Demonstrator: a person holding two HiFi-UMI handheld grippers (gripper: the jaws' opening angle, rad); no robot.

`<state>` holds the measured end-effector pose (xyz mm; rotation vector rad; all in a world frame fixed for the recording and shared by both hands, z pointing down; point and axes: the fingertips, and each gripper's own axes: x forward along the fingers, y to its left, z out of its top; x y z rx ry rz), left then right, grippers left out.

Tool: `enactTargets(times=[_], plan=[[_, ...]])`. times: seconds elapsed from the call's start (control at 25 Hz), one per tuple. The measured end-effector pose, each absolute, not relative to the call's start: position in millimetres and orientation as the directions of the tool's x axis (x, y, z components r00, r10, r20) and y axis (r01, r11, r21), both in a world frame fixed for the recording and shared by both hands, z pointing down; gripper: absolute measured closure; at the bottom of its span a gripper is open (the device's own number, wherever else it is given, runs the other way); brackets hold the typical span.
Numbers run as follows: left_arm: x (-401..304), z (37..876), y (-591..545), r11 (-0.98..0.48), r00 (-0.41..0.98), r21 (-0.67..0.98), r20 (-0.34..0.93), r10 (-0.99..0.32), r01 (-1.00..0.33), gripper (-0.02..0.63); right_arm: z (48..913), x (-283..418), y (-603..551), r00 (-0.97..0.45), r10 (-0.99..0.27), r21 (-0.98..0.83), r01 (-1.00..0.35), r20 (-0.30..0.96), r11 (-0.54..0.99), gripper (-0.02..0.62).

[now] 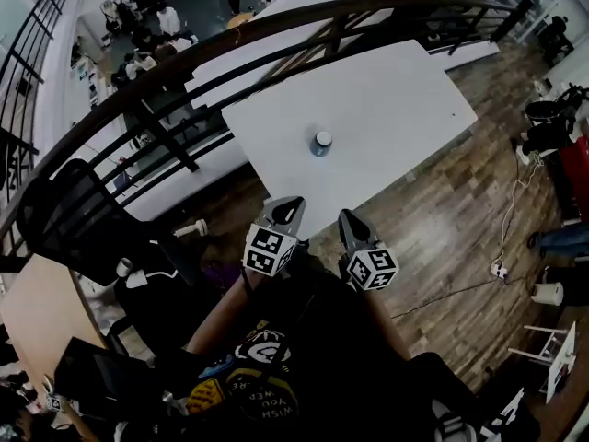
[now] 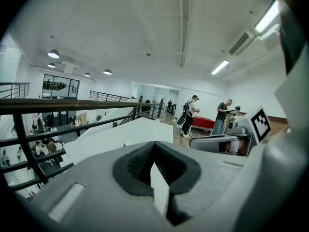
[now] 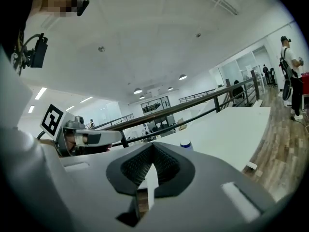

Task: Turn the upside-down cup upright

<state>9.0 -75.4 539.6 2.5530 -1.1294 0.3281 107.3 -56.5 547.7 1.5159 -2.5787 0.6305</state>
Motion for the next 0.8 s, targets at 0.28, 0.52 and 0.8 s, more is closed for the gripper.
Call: enactTargets(times=[0.28,0.52,0.8], plan=[[-6.6,535.1,6.8,-0.628,0.655,0.196,0.315,-0.687,-0.753,0.601,534.7,103.8,28.6,-0.449,-0.853,-0.281,-0.883,0.265,0.377,0.595],[-19.9,537.7,41.8,-0.610,0.631,0.181,0.333,-0.700,-0.772,0.601,538.4,106.7,54.9,-0.414,-0.872,-0.274,-0.898,0.261,0.345,0.595],[-15.1,531.7,58.7,-0.602,0.617,0.161,0.337,-0.711,-0.782,0.601,534.2,104.5,66.4,-0.438,-0.858,-0.270,-0.889,0.270,0.369,0.595]])
